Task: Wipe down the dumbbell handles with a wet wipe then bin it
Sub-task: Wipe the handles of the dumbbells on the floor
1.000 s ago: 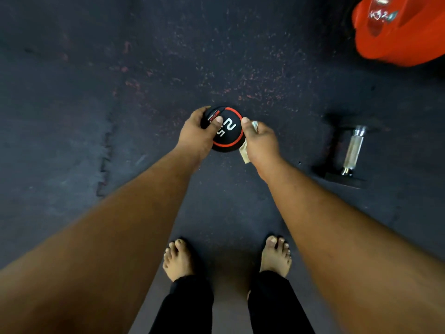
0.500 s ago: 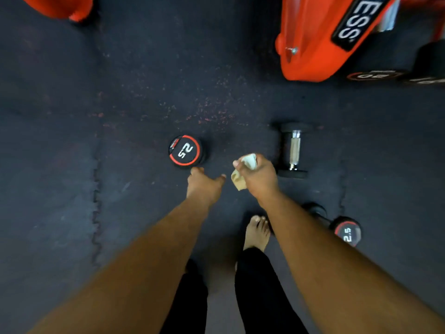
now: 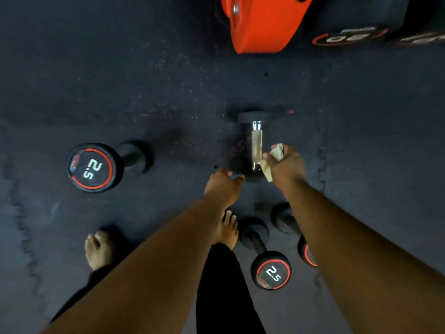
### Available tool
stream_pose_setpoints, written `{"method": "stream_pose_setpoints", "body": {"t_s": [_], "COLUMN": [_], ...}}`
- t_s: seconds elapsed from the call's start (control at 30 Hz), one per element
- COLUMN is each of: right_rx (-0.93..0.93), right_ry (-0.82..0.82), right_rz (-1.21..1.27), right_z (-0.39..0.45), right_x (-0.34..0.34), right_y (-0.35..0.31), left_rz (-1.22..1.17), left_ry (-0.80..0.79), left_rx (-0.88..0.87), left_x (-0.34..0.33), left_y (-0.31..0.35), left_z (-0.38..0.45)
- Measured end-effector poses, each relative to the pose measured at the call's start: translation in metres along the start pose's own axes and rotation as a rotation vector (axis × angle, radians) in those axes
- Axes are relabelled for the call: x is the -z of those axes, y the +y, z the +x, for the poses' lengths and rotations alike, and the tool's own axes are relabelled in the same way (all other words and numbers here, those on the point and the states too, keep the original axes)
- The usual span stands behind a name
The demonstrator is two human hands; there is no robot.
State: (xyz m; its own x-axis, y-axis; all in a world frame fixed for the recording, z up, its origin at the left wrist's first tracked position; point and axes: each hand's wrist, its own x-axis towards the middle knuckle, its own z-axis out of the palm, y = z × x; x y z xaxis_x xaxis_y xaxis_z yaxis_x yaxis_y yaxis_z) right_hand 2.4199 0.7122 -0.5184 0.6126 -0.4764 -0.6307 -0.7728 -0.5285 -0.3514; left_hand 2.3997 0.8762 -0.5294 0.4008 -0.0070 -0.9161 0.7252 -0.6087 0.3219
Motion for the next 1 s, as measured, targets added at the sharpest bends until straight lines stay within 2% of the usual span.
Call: {"method": "stream_pose_setpoints", "body": {"t_s": [0.13, 0.2, 0.27, 0.37, 0.47, 0.6, 0.7, 0.77, 0.83, 0.97, 1.0], "right_rx": [-0.111, -0.194, -0.213, -0.224, -0.18, -0.135, -0.132, -0.093, -0.006, 0.276, 0.365], "right_ry": [0.171, 0.087, -0.066, -0.08, -0.134, -0.259, -0.256, -0.227, -0.133, 0.203, 0.23], "right_rz": [-0.044, -0.21, -0.353, -0.394, -0.327, -0.184, 0.049, 0.032, -0.125, 0.011, 0.027], "right_z": [0.034, 0.046, 0.045, 0.037, 0.024, 0.0, -0.01, -0.012, -0.009, -0.001, 0.005], "right_x": [0.002, -0.006, -0.019, -0.033, -0.045, -0.079, -0.111, -0.12, -0.116, -0.08, -0.075], "right_y": [0.015, 0.029, 0.035, 0.028, 0.019, -0.009, -0.037, -0.056, -0.072, -0.092, -0.091], "left_rz": [-0.158, -0.313, -0.427, -0.527, -0.599, -0.39, -0.093, 0.093, 0.228, 0.291, 0.307], "left_ry": [-0.142, -0.176, -0.156, -0.038, 0.066, 0.327, 0.406, 0.429, 0.42, 0.273, 0.21], "left_rx": [0.165, 0.269, 0.313, 0.282, 0.282, 0.198, 0.022, -0.11, -0.178, -0.258, -0.274], "left_x": [-0.021, -0.034, -0.046, -0.057, -0.044, 0.017, 0.068, 0.086, 0.093, 0.098, 0.098], "left_y": [0.007, 0.012, 0.015, 0.009, -0.003, -0.006, 0.009, 0.02, 0.025, 0.011, 0.006], "left_z": [0.038, 0.047, 0.051, 0.051, 0.05, 0.051, 0.053, 0.058, 0.063, 0.065, 0.064]}}
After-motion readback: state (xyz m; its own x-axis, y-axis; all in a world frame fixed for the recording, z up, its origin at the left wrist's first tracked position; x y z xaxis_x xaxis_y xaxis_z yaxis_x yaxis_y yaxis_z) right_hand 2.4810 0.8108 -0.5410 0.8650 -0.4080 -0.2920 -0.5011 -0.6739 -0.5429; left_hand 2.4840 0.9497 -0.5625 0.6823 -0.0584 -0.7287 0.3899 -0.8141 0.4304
